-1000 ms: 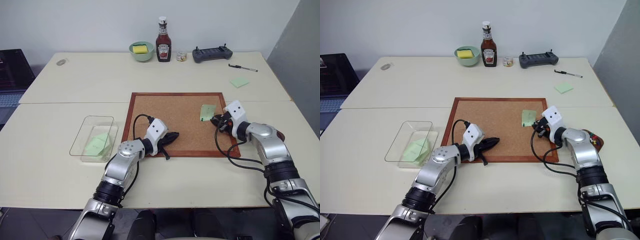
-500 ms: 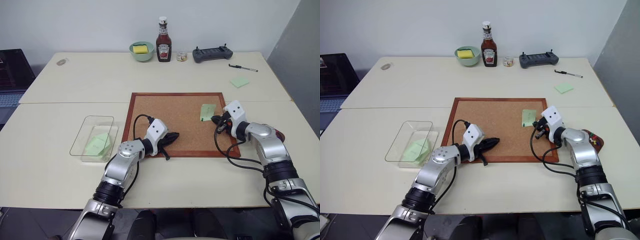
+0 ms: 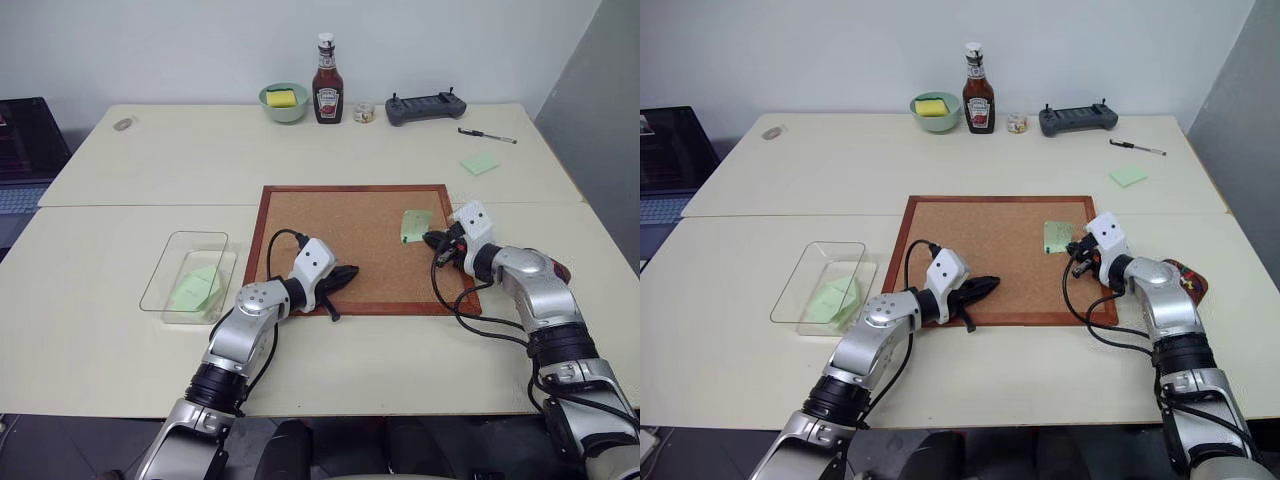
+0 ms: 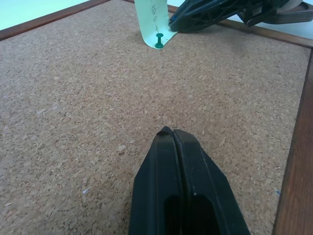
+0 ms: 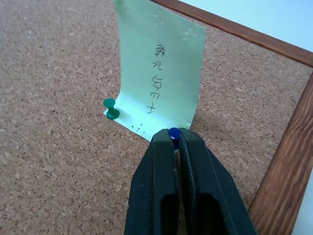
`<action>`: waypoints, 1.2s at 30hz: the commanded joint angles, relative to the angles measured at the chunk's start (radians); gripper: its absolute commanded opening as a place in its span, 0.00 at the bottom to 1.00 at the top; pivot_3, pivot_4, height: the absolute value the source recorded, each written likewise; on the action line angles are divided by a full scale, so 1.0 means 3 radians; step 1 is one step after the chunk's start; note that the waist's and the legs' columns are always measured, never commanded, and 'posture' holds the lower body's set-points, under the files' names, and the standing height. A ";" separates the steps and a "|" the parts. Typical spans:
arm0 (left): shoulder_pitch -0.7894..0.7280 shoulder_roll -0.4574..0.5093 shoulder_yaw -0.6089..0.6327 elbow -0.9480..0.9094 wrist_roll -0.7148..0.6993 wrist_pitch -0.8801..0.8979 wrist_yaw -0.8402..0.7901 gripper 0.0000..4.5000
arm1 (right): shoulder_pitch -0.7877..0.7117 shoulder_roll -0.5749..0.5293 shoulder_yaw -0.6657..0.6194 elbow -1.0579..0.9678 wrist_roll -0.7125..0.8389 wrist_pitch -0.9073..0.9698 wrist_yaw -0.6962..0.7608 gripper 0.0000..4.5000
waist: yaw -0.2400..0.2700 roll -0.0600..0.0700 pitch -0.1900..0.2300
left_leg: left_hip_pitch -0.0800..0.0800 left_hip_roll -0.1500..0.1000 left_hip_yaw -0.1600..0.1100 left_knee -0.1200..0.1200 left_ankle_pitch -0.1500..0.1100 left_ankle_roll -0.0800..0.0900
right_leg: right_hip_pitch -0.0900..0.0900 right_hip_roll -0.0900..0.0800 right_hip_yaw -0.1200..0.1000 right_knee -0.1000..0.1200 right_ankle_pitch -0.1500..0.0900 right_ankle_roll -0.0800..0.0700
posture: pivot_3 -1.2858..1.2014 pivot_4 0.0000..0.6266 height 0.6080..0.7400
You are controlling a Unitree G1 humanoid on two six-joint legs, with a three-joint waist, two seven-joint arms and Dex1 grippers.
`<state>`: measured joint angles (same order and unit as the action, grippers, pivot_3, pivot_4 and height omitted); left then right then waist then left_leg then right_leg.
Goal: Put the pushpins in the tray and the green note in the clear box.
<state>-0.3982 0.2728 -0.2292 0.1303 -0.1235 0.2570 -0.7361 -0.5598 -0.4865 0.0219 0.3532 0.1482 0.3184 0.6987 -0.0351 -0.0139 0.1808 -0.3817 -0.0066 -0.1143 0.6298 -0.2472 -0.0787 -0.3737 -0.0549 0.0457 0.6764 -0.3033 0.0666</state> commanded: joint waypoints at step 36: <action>0.0025 -0.0014 -0.0127 0.0228 0.0093 -0.0006 -0.0085 0.00 | 0.1430 -0.1353 -0.0877 -0.1103 -0.0001 0.0078 0.0188 0.01 | -0.0005 0.0008 -0.0005 | 0.0006 0.0001 0.0006 0.0001 0.0000 0.0001 | 0.0006 0.0000 0.0004 0.0000 -0.0001 0.0001 | 0.52 0.24 1.00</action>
<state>-0.4098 0.2697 -0.2315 0.1588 -0.1136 0.2477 -0.7453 -0.1355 -0.8684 -0.2302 0.0323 0.1657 0.3606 0.7571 -0.0366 -0.0115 0.1793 -0.3797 -0.0063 -0.1126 0.6301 -0.2473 -0.0785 -0.3718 -0.0547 0.0469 0.6763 -0.3035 0.0670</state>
